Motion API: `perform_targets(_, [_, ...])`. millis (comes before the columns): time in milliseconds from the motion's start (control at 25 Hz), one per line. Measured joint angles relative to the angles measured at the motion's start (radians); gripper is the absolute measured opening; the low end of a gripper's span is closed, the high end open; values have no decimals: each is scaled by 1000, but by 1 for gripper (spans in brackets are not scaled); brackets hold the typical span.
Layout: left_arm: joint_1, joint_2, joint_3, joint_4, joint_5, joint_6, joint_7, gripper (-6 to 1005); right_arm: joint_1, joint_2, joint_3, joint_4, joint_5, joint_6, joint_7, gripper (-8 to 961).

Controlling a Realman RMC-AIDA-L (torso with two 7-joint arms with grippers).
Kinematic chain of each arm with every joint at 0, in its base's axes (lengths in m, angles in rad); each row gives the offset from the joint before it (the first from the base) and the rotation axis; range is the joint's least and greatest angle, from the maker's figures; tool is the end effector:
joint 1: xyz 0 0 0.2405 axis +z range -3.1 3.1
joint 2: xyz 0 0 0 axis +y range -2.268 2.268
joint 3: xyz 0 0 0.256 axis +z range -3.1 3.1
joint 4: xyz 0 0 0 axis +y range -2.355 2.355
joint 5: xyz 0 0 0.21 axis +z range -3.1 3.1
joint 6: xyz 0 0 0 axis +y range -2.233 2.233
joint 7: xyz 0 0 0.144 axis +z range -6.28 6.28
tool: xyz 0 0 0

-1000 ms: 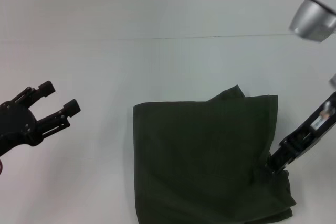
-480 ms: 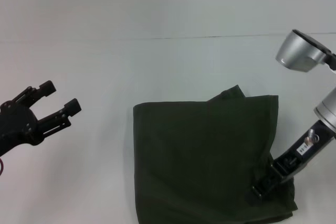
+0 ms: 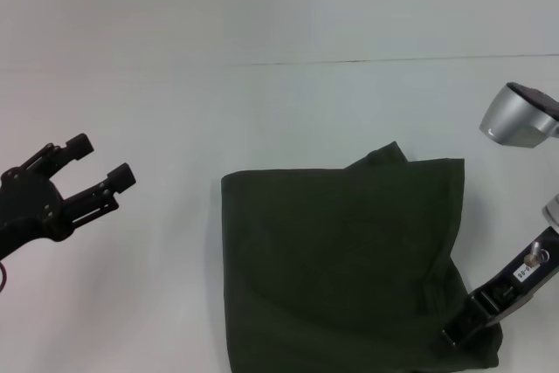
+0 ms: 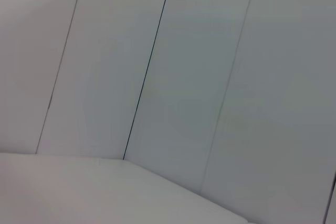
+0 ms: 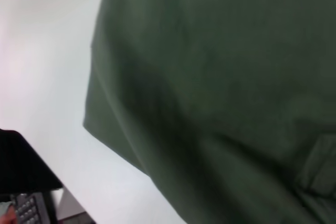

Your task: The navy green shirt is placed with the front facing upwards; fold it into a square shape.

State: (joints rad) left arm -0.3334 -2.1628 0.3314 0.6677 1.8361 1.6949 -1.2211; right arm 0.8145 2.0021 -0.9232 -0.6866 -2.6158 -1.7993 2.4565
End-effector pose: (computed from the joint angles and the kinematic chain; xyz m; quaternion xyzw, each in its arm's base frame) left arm -0.3061 0.2748 0.0335 -0.8330 -0.2519 -0.3996 0.2880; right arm 0.2385 0.3363 0.0032 0.8270 -0.5348 0.1659 0.0500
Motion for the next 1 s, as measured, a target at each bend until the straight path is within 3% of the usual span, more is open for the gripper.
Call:
perform_targets(280, [0, 0, 0, -1, 0, 0, 0, 934, -1, 2, 19, -5, -5, -15, -13, 588])
perform_targets(640, [0, 0, 0, 0, 0, 0, -1, 934, 11, -60, 148, -16, 147, -66, -33, 587])
perform_targets(1000, [-4, 2, 0, -13, 0, 0, -3, 934, 73, -105, 125, -176, 135, -71, 104, 588])
